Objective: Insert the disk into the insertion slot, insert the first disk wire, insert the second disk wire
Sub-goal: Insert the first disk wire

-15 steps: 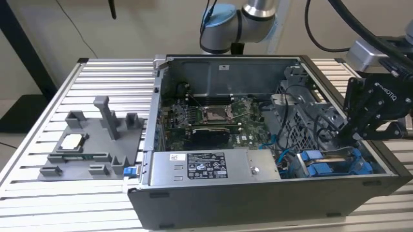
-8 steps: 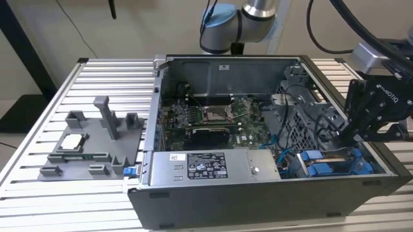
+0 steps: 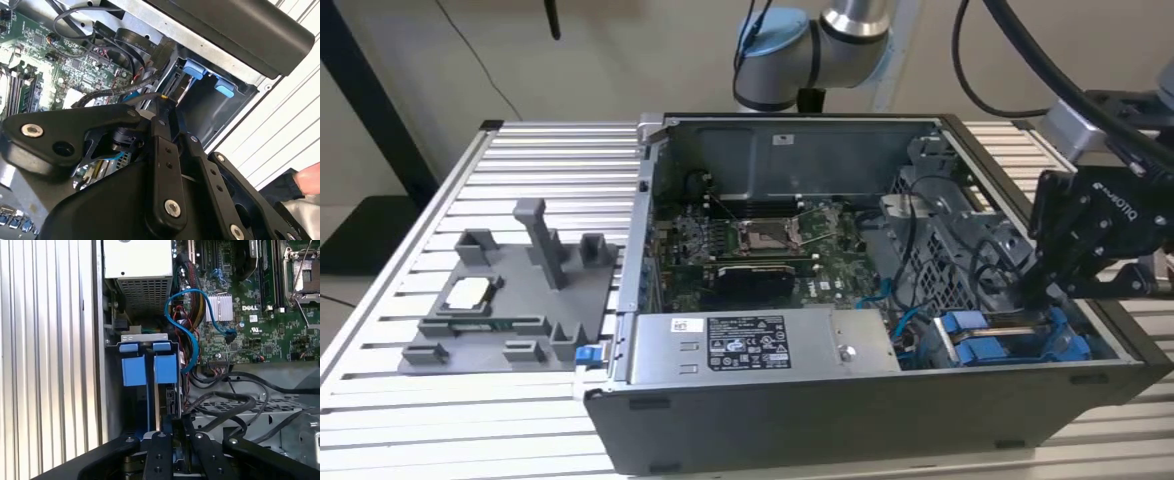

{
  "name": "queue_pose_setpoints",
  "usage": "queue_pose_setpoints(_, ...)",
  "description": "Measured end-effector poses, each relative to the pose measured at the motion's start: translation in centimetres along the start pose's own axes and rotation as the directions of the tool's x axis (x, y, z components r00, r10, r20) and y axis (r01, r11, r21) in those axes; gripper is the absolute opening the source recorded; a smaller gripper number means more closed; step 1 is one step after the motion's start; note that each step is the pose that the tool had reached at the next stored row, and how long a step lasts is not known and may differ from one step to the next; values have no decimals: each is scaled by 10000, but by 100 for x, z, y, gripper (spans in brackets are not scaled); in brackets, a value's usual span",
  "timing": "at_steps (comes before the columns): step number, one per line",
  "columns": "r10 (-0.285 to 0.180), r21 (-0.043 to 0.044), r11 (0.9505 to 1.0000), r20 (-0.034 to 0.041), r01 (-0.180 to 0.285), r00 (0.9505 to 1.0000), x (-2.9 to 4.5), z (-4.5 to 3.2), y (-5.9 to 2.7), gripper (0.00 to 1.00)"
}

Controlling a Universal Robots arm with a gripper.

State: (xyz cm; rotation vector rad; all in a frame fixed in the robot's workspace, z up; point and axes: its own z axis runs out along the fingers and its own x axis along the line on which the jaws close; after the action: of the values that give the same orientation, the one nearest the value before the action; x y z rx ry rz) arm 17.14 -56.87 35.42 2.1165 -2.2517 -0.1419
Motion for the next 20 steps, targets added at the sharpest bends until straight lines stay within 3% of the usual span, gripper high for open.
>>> queue_pose_setpoints(20,-868,-10,9962,-63,868,9962,-1,85,-49,19)
